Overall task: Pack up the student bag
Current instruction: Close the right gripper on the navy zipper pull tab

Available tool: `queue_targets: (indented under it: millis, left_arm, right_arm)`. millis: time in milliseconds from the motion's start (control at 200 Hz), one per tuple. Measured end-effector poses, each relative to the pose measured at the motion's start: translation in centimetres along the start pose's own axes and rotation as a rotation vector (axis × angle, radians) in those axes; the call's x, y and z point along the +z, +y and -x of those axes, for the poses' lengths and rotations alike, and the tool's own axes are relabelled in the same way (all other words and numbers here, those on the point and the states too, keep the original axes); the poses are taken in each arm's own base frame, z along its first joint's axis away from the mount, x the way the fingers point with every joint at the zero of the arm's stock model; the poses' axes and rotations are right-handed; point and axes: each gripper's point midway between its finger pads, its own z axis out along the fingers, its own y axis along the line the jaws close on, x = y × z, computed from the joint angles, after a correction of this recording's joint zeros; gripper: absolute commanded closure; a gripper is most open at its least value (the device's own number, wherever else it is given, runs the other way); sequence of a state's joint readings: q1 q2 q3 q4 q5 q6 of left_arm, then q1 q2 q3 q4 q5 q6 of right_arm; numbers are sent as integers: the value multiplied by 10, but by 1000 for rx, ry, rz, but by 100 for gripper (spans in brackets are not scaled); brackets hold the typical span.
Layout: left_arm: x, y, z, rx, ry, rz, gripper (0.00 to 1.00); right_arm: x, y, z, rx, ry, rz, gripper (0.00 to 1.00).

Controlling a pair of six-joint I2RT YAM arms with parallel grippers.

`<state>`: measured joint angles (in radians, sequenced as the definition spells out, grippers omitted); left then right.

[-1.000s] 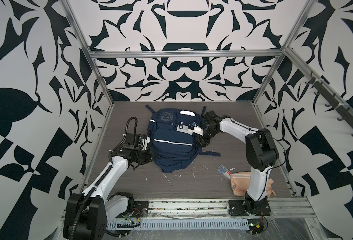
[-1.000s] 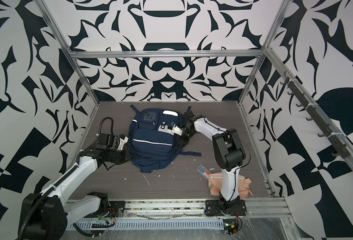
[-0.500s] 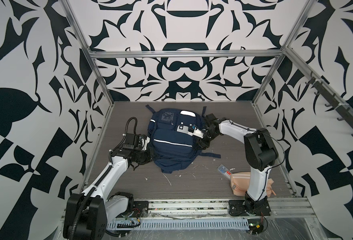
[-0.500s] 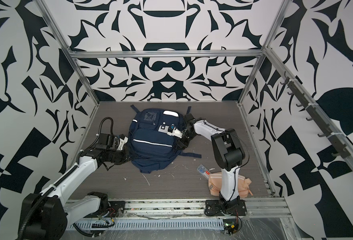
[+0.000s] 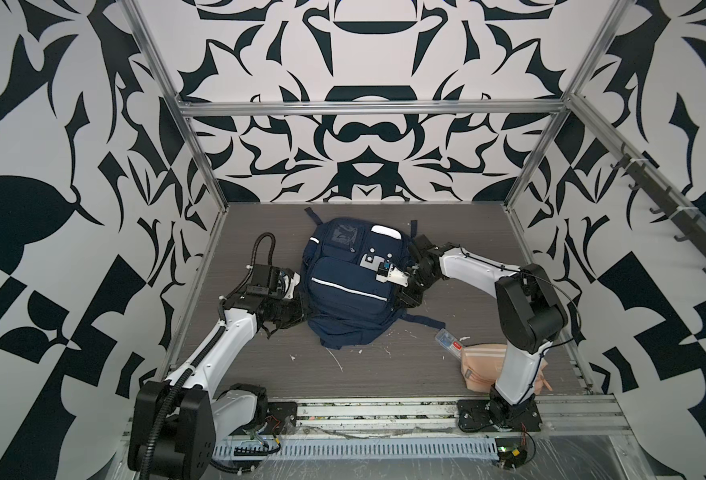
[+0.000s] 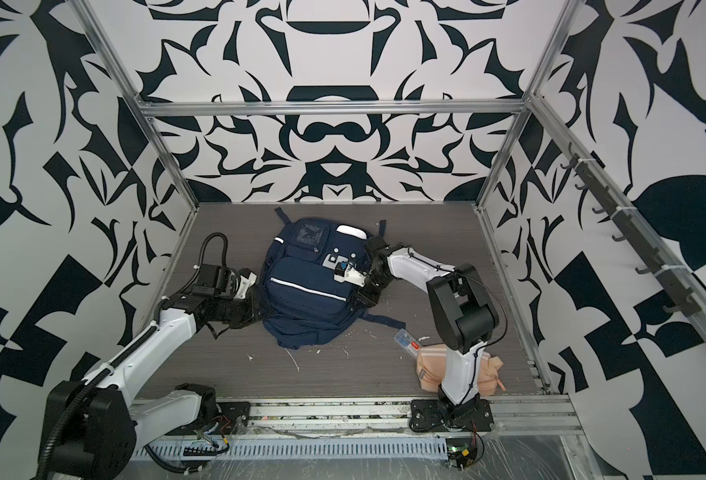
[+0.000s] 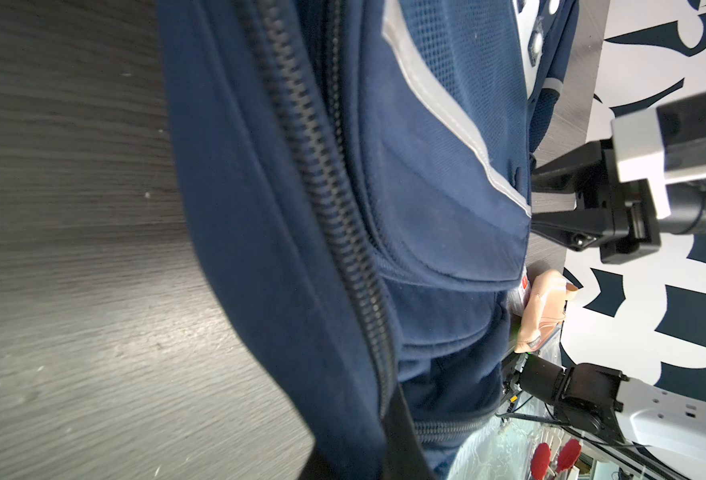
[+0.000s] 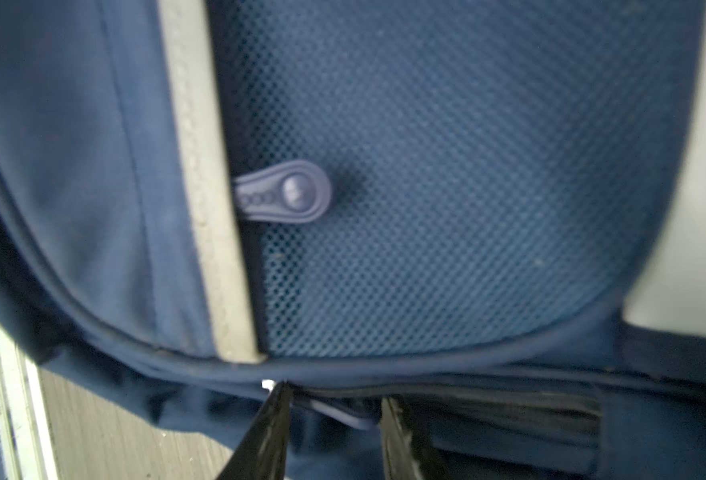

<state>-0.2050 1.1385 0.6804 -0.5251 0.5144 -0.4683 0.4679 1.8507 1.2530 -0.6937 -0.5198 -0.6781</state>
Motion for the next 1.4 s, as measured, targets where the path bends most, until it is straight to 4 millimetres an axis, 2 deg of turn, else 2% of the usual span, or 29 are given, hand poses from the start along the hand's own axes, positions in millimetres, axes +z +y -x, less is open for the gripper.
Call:
queue_targets:
  millis: [420,525,705,910,1015,1250,1400]
  left_arm:
    - [-1,-2,3,-23,-9,-15,100]
    - [-2,-4,5,-28,-12,-29,100]
    - [-2,-3,6,-38,-20,-41,100]
    - [-3,-4,9,-43,-29,-51,100]
    - [-3,-4,10,-43,-32,-53,100]
    - [-4,-3,11,-45,-36,-53,100]
    - [-3,-2,10,-47,-36,-53,100]
  right_arm:
    - [-3,17,-11,-16,43,6,63]
    - [-4,21,-14,-18,53,6,67]
    - [-2,23,-17,-26,73,6,80]
    - [2,27,-25,-19,96,19,85]
    - [4,31,-26,-27,100,22,85]
    - [9,38,-26,-34,108,32,72]
    - [10,40,-25,-39,109,34,73]
